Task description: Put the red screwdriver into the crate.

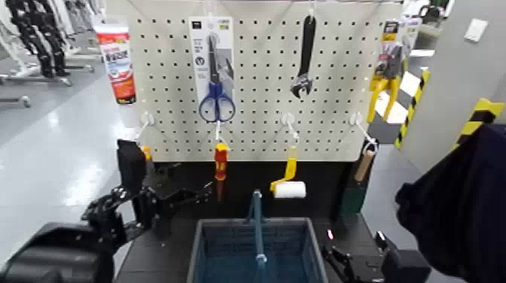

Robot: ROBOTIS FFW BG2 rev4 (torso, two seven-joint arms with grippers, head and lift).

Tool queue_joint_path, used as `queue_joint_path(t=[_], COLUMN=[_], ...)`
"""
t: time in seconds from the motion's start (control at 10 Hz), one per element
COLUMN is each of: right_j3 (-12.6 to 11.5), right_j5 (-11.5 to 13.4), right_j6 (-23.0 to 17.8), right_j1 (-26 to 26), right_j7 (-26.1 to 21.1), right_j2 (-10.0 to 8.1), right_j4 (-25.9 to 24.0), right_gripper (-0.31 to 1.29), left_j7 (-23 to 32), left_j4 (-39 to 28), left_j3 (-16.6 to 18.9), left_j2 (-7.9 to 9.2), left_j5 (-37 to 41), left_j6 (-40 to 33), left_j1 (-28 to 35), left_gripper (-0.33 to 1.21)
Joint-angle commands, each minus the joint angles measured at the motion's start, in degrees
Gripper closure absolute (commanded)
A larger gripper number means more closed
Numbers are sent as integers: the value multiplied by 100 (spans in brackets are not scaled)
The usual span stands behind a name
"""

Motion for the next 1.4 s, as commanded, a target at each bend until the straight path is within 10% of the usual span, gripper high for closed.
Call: queue_joint_path(t=[0.1, 1.1, 1.4], right_j3=[24, 77, 86], right_j5=[-24, -121, -130], right_j6=[-23, -102, -119], right_j1=[-29, -73, -90], right_j7=[0, 8, 26], right_j2=[-14, -23, -32], right_j4=[16, 113, 130], right_gripper=[14, 14, 14], left_j7=[-224, -505, -531], left_j4=[440, 1732, 1952], left_j3=[-291, -818, -950], left_j2=[7, -125, -133], left_j5=[21, 416, 434], left_j6=[-31, -470, -514], left_j1=[-475, -1336, -1512], left_gripper=[10, 14, 52])
